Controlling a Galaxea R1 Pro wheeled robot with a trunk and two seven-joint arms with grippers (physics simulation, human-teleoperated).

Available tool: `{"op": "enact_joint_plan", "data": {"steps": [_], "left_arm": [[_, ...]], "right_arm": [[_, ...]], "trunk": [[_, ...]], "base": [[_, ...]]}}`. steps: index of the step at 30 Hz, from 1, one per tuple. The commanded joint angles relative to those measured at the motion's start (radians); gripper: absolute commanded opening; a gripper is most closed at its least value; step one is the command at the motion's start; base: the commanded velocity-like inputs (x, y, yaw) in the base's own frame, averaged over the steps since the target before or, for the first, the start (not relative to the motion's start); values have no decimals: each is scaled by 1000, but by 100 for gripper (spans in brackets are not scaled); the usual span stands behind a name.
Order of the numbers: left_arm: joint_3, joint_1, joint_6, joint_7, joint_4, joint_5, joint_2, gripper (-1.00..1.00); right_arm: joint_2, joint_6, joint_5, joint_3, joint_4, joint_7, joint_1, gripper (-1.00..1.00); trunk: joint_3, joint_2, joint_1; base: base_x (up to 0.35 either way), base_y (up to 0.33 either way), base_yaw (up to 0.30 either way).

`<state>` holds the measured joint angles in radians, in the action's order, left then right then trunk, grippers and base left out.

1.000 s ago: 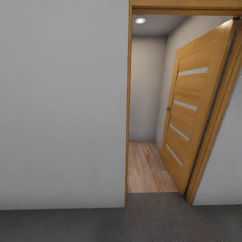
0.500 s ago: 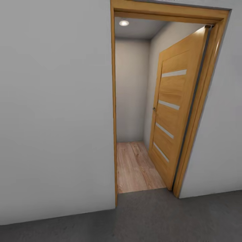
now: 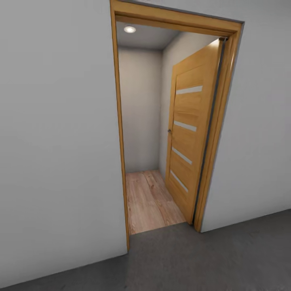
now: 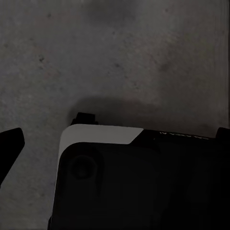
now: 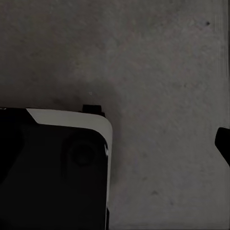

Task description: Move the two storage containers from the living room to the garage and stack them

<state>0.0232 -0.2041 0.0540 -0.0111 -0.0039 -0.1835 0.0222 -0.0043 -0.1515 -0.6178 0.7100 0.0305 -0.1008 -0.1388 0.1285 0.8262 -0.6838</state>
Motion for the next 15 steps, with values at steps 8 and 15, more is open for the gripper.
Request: {"op": "enact_joint_plan", "data": {"steps": [8,15], "left_arm": [[3,0,4,-1,1,-7,2,100],[3,0,3,-1,1,-7,2,100]], "right_arm": [[1,-11,-7,9,2,1,4,100],[-3,-11,-7,9,2,1,4,100]], "trunk": [[-1,1,0],[6,1,0]], "base": [[0,0,-152],[0,0,-96]]}}
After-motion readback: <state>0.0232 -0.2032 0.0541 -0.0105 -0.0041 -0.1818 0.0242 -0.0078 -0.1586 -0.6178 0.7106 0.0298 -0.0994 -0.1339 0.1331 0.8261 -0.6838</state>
